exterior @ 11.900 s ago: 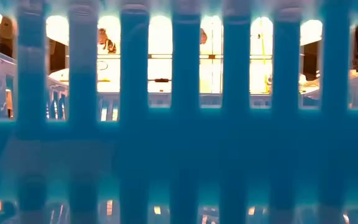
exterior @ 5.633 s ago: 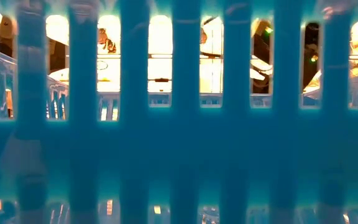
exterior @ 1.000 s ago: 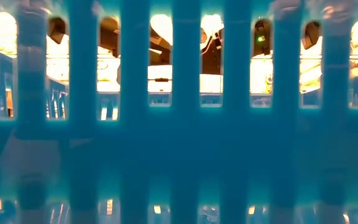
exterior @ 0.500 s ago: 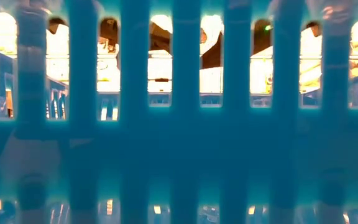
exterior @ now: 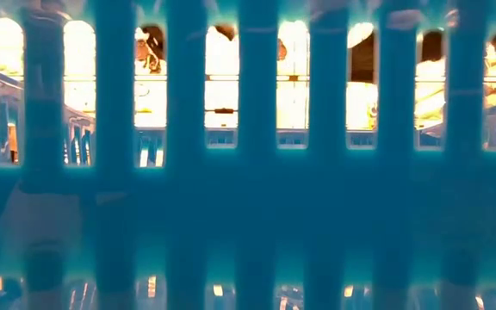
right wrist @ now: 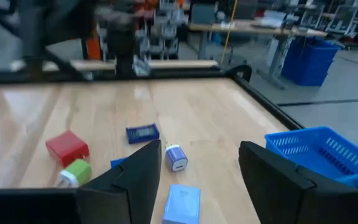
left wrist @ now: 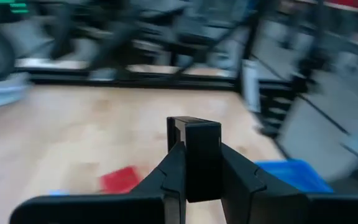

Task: Pick & Place Office items
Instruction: Put the black digital timer into the bottom blue bin

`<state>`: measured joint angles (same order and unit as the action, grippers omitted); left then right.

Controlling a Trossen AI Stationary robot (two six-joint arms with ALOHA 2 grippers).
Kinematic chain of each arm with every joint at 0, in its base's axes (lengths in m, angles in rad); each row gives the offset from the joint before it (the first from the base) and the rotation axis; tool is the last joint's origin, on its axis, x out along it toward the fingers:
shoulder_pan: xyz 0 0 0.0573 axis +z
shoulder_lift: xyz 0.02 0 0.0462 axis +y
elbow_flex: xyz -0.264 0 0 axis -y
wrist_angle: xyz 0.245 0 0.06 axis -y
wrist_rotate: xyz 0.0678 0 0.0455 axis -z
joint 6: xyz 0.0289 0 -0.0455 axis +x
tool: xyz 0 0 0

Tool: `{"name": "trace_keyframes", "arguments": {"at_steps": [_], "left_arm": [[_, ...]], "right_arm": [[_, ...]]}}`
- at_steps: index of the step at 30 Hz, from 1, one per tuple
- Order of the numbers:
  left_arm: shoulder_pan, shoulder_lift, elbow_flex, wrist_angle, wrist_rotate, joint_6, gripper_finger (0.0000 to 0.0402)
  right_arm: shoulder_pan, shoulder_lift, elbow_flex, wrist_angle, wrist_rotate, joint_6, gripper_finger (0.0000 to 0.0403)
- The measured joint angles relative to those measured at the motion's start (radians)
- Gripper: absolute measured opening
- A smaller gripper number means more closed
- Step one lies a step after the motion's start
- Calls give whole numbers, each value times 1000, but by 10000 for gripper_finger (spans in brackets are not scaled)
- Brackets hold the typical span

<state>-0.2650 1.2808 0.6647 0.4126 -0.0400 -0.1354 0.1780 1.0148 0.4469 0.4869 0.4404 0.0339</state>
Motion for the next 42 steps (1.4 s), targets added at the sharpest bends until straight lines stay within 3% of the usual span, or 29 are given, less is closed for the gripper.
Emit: {"name": "trace_keyframes", "arguments": {"at_steps": [6,11,18,25,31,36,42], "left_arm": [[-72,1,0,12,121,28,62],[-113,1,0,47,171,56,58],[-184,47,0,83,199,72,60],[-249,158,0,302,195,52,61],[-302,282,19,420,132,11,58],[-326,401,130,411,117,-5,58],[-327,502,272,249,107,-50,65]], "right_arm": [[0,-119,-228,268,3,45,204],[0,-153,-314,373,3,66,200],[0,-157,-323,389,3,33,199],[0,-157,-323,391,3,8,200],[0,-157,-323,391,3,6,200],[0,-157,-323,391,3,6,203],[0,-157,-323,390,3,6,199]]}}
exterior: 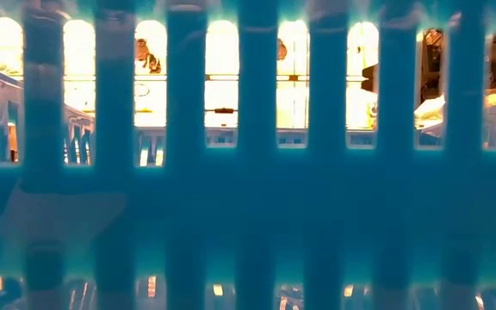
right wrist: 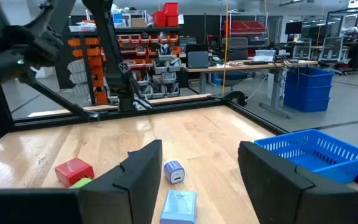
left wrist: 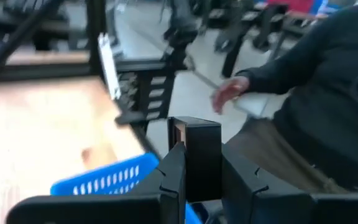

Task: Pick & Place Office items
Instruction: Put the black digital timer into the bottom blue bin

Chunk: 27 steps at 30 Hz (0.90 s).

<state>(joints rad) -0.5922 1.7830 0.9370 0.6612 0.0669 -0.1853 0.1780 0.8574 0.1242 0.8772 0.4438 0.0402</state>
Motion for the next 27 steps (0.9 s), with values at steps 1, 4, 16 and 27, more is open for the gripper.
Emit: {"name": "trace_keyframes", "arguments": {"at_steps": [1,4,16,27], "left_arm": [[0,10,17,-30,-21,-12,63],[-1,32,44,-115,-101,-65,58],[-16,149,49,-78,-181,-46,57],[-25,181,49,-23,-200,-11,65]], "right_arm": [[0,0,0,0,0,0,200],[0,0,0,0,0,0,202],[0,0,0,-7,0,0,202],[0,0,0,-6,0,0,202]]}}
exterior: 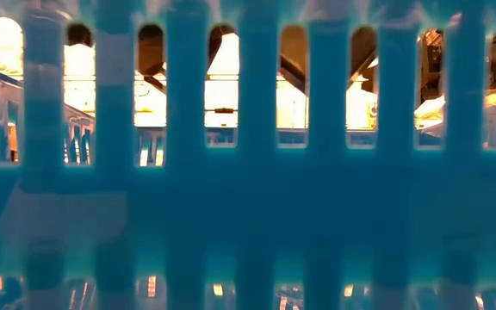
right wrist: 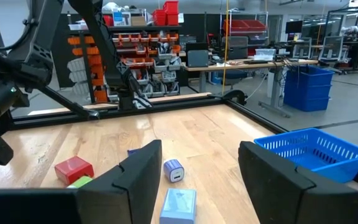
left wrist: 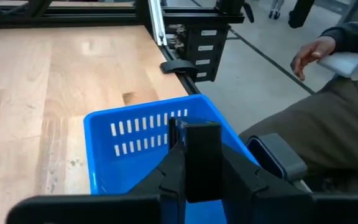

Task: Pick & Place Office items
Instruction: Put the black digital timer into the bottom blue bin, then put the purple digital timer into the bottom blue bin

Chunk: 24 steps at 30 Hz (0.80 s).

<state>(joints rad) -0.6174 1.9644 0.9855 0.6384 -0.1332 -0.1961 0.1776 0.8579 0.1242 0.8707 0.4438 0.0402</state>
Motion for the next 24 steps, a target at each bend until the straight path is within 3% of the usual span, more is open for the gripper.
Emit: {"name": "trace_keyframes", "arguments": {"at_steps": [5,14,24], "left_arm": [[-1,0,0,0,1,-41,63],[0,0,0,-16,-37,-116,99],[6,0,0,-38,-52,-148,74]], "right_arm": [[0,0,0,0,0,0,204],[0,0,0,0,0,0,201],[0,0,0,0,0,0,203]]}}
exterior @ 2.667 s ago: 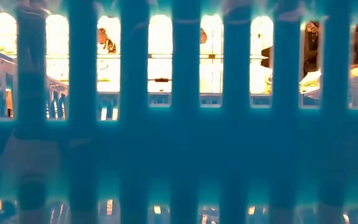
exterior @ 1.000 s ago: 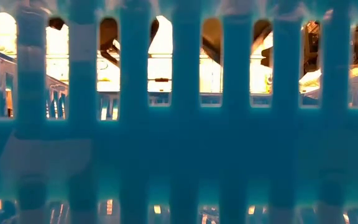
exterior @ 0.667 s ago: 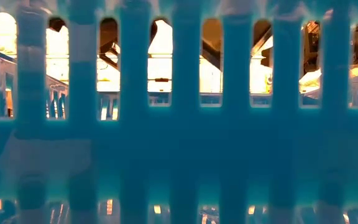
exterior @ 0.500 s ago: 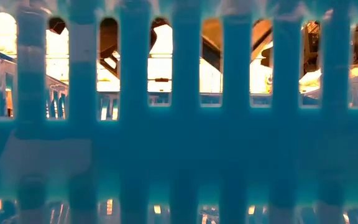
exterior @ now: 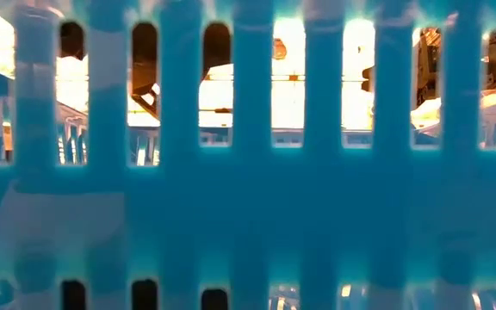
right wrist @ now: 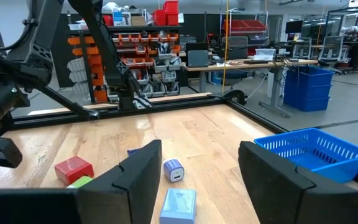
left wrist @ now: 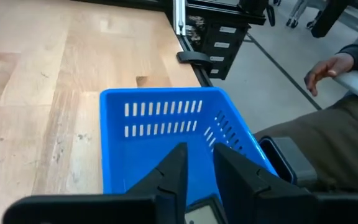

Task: Pick & Place Office items
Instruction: Put the purple digital timer into the bottom blue bin

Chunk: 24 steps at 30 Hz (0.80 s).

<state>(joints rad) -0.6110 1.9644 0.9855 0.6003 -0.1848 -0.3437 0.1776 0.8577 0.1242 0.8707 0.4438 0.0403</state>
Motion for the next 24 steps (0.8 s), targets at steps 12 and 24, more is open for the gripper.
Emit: {"name": "trace_keyframes", "arguments": {"at_steps": [12,24], "left_arm": [[38,-121,-1,-65,-1,-37,55],[3,-273,-102,-147,-152,81,21]], "right_arm": [[0,0,0,0,0,0,205],[0,0,0,0,0,0,205]]}}
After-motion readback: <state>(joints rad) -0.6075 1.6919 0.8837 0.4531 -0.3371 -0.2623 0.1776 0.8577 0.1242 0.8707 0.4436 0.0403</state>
